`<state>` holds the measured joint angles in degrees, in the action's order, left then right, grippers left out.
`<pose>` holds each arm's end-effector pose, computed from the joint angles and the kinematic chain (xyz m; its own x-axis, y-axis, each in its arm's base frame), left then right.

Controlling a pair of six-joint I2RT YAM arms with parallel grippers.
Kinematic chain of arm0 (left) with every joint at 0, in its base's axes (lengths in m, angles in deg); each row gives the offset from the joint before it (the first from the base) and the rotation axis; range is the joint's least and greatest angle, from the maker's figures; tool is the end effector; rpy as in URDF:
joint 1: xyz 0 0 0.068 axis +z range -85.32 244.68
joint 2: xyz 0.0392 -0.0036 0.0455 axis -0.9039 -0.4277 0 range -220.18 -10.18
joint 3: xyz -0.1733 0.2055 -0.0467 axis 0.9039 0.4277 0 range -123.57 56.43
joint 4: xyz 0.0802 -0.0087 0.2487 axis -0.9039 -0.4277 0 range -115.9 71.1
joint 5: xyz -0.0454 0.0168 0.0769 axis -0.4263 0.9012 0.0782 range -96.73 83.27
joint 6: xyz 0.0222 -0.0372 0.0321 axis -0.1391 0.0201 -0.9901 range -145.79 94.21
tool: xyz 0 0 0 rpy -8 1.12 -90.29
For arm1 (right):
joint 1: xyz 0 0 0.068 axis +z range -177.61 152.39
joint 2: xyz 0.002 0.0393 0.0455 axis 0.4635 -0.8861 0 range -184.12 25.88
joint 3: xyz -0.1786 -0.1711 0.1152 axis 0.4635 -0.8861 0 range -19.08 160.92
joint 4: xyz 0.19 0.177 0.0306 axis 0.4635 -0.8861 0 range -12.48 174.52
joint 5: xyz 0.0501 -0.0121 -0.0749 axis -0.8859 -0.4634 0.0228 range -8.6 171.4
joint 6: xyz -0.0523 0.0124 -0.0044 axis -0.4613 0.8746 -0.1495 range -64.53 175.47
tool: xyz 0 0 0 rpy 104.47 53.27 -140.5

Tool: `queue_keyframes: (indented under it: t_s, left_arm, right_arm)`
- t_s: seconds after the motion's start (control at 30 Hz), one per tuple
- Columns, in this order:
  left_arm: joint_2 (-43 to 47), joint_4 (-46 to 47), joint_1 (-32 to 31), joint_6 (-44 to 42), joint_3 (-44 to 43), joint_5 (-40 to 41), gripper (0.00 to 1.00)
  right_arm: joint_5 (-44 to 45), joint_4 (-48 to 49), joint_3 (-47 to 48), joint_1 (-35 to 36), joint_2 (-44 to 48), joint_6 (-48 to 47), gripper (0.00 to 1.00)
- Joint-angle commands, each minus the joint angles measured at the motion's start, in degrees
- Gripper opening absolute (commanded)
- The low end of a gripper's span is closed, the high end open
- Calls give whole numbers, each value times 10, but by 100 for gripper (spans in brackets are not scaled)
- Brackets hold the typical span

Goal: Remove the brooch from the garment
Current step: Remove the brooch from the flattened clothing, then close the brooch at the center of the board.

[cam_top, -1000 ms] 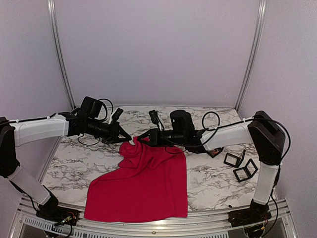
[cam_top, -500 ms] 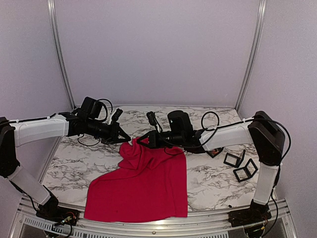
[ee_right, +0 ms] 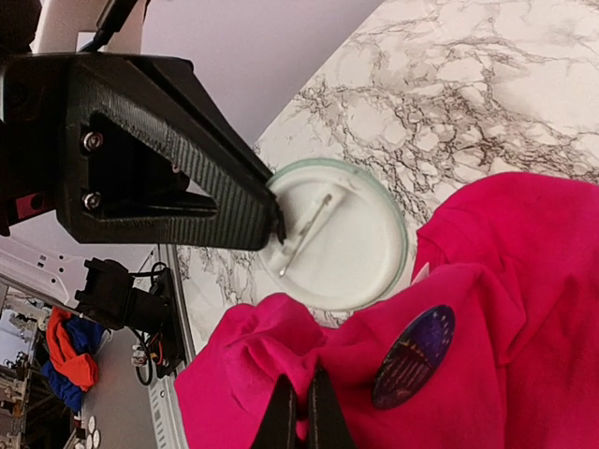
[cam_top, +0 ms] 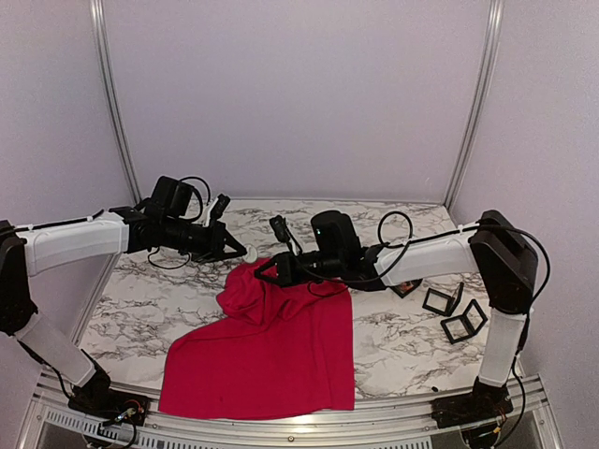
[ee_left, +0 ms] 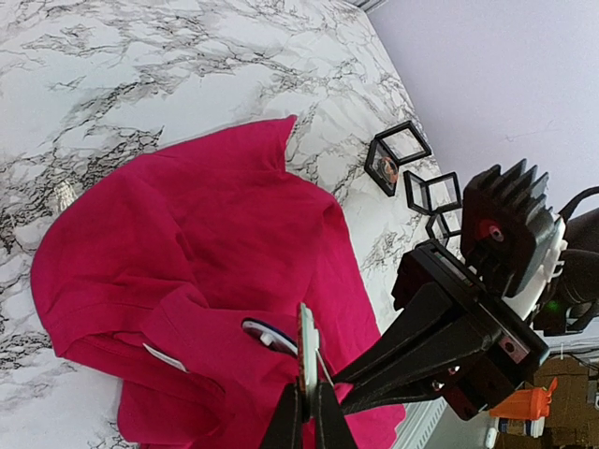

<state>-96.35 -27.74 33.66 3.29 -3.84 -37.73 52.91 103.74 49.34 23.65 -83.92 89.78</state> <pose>0.2775 -0.1882 0.2644 -0.8178 0.0054 -0.5755 0.4656 0.5940 -0.6560 0.2562 0.3463 0.2053 -0.7371 -0.1271 -0.6637 -0.6617 0.3352 0.6706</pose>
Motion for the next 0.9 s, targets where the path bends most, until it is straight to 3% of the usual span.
queue_keyframes:
  t_s: [0.0,0.13,0.43,0.6,0.7,0.87]
  left_arm:
    - [6,-5,-1,-21,-22,6,0]
    - [8,-22,-1,-33,-31,5,0]
    - [12,-64,0,-65,-65,-4,0]
    - [17,-68,0,-79,-67,-31,0]
    - [22,-67,0,-86,-67,-41,0]
    - [31,-50,0,-90,-57,-78,0]
  right_arm:
    - [-9,-6,19,3,20,-12,3]
    - [-9,-5,19,3,26,-18,16]
    - [-2,-6,15,-4,53,-32,60]
    - [-8,6,10,-16,71,-39,75]
    - [-21,31,-1,-27,82,-33,93]
    - [-38,70,-16,-44,92,-19,96]
